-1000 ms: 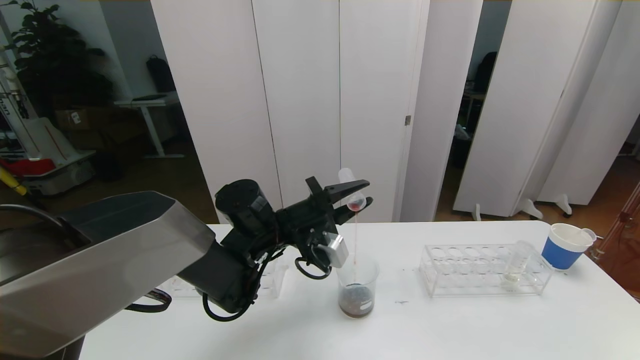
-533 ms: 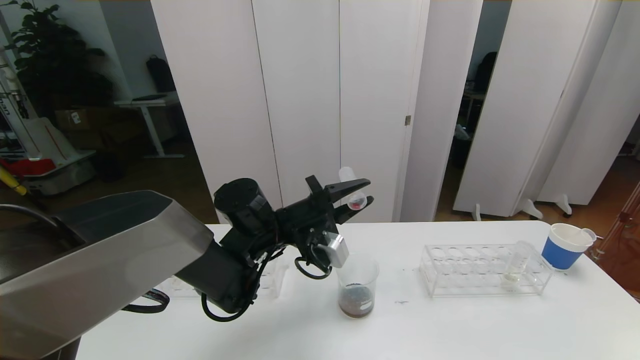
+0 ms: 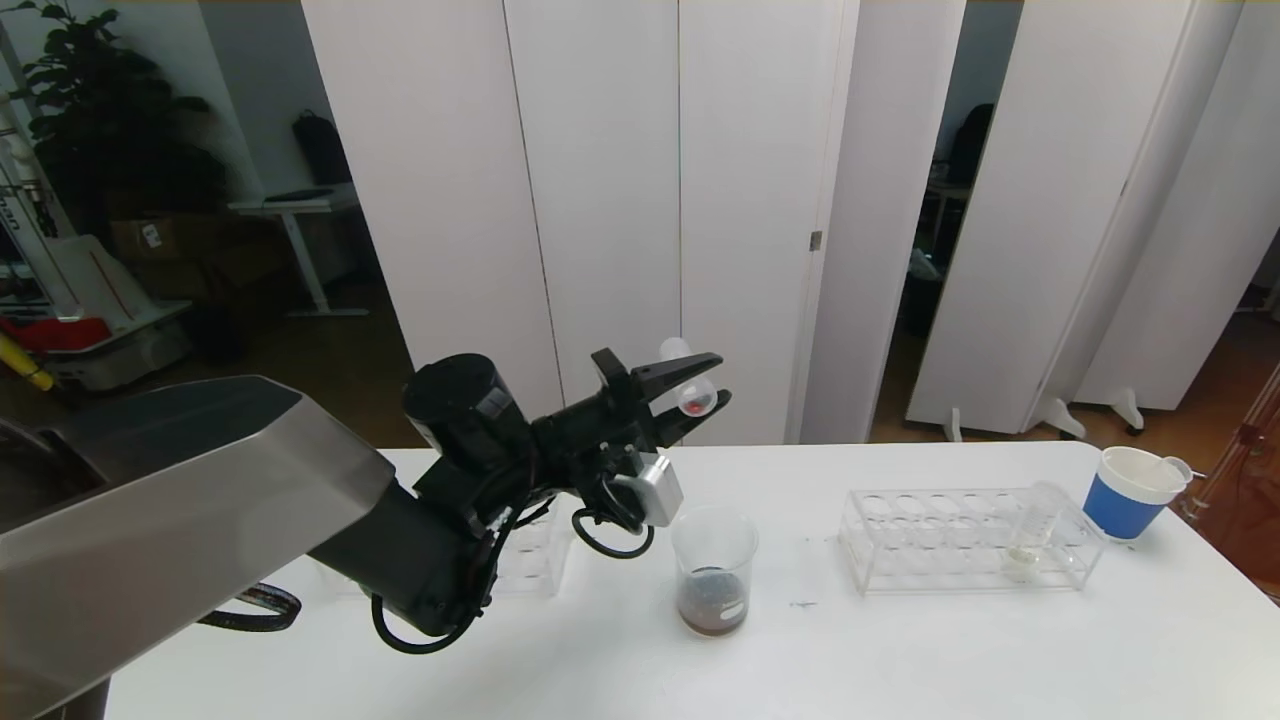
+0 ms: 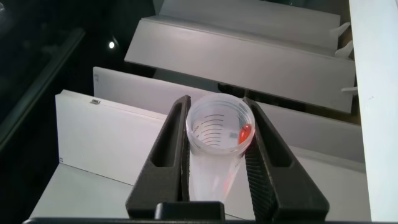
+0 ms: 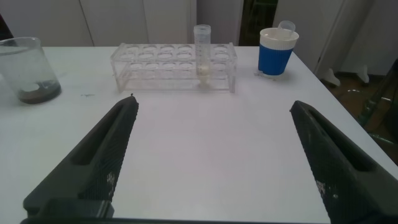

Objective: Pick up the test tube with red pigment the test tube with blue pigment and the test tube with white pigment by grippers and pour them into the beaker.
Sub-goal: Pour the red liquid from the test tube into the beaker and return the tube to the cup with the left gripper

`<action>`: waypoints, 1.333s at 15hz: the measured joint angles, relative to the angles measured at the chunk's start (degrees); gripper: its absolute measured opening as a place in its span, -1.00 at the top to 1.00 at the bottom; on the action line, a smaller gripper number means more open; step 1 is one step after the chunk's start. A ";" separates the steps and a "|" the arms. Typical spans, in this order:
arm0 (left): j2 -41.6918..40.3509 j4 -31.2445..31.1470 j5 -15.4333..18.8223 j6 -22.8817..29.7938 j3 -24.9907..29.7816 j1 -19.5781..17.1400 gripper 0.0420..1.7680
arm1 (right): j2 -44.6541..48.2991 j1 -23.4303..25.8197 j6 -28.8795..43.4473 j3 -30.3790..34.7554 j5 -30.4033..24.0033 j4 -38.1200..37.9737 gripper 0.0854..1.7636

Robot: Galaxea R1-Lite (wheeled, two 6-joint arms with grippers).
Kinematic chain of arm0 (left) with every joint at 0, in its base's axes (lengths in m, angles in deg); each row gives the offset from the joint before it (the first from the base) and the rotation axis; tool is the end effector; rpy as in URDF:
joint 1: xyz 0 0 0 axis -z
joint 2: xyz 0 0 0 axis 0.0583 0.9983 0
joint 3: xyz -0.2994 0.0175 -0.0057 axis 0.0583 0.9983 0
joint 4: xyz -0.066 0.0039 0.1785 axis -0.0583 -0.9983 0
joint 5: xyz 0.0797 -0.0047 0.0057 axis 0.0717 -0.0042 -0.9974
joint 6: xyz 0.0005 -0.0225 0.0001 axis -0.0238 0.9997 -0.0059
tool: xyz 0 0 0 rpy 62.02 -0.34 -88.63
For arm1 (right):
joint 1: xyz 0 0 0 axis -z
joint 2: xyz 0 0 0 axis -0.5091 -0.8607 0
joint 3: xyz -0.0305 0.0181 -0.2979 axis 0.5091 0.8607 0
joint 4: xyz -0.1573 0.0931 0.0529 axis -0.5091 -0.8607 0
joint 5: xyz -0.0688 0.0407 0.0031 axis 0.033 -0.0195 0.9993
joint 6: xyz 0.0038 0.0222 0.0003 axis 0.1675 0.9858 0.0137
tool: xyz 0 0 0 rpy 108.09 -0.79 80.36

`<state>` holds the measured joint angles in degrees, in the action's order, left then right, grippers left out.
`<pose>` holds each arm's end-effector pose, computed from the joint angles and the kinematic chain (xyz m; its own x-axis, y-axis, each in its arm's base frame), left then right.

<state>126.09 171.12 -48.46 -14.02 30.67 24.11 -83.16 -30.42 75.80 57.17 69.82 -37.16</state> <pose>0.3454 -0.1947 0.1388 0.3975 -0.8818 0.2538 0.0034 0.2780 0.9606 -0.0230 -0.0001 0.0762 0.9998 -0.0170 0.0054 0.0168 0.9993 0.0322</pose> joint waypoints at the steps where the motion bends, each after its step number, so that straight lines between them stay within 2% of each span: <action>1: -0.77 -2.84 -0.38 0.06 0.21 0.02 0.36 | 0.00 0.00 0.02 0.00 -0.02 0.00 -0.99; 5: -6.68 -21.69 -2.47 0.28 1.38 0.00 0.36 | 0.00 0.00 -0.02 0.00 0.00 0.00 -0.99; 8: -10.37 -28.72 -3.17 0.52 1.18 -0.39 0.36 | 0.00 0.00 0.00 0.00 -0.02 -0.02 -0.99; 14: -17.53 -46.59 -3.99 0.52 -1.46 -0.45 0.36 | 0.00 0.00 0.00 0.00 -0.02 0.00 -0.99; 16: -19.91 -58.25 -4.29 0.52 -3.15 -0.28 0.36 | 0.00 0.00 -0.02 0.00 -0.02 0.00 -0.99; 18: -22.52 -73.63 -4.38 0.46 -6.84 0.16 0.36 | 0.00 0.00 0.00 0.00 0.00 0.00 -0.99; 20: -25.06 -82.62 -4.33 0.57 -12.28 0.18 0.36 | 0.00 0.00 0.00 0.00 0.00 0.00 -0.99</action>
<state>101.03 88.50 -52.79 -13.45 18.39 24.29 -83.16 -30.42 75.80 57.17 69.82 -37.16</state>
